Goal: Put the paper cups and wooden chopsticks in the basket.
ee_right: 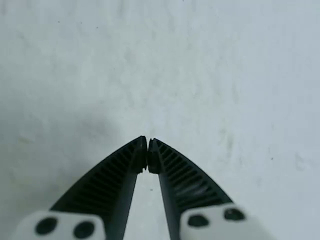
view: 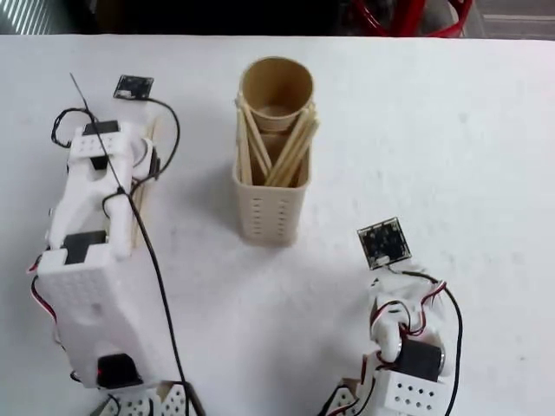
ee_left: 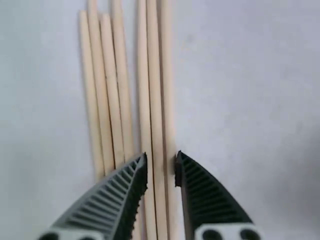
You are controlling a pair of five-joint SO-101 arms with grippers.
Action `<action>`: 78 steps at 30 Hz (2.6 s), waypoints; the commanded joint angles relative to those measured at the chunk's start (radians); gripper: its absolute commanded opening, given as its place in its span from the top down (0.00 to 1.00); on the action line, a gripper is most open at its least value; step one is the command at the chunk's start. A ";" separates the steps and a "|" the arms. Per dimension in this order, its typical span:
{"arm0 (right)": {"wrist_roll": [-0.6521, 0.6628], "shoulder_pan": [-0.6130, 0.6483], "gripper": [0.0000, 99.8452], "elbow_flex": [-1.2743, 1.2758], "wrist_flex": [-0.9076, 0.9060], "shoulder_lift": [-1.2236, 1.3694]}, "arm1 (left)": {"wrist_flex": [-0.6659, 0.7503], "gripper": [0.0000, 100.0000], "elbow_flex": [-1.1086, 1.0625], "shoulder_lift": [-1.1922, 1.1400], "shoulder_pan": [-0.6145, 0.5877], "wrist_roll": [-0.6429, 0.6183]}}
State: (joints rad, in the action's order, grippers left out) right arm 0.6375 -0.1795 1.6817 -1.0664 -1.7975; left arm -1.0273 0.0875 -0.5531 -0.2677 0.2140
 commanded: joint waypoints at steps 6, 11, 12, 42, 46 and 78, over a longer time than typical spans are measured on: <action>0.000 0.004 0.98 0.009 0.001 -0.008 | 0.020 0.89 0.018 0.081 0.018 0.017; 0.000 0.004 0.98 0.009 0.001 -0.008 | 0.035 0.89 -0.012 0.082 0.036 0.058; 0.000 0.004 0.98 0.009 0.001 -0.008 | 0.035 0.89 -0.012 0.081 0.038 0.058; 0.000 0.001 0.98 0.009 0.001 -0.008 | -0.236 0.98 0.281 -0.156 0.035 0.066; 0.000 0.002 0.98 0.009 0.001 -0.010 | -0.282 0.98 0.358 -0.206 0.035 0.069; 0.000 0.005 0.98 0.009 0.001 -0.013 | -0.259 0.98 0.433 0.705 0.493 -0.091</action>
State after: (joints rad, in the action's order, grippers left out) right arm 0.6375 -0.1795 1.6817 -1.0664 -1.7975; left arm -1.3034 0.4051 0.0667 0.1711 0.1358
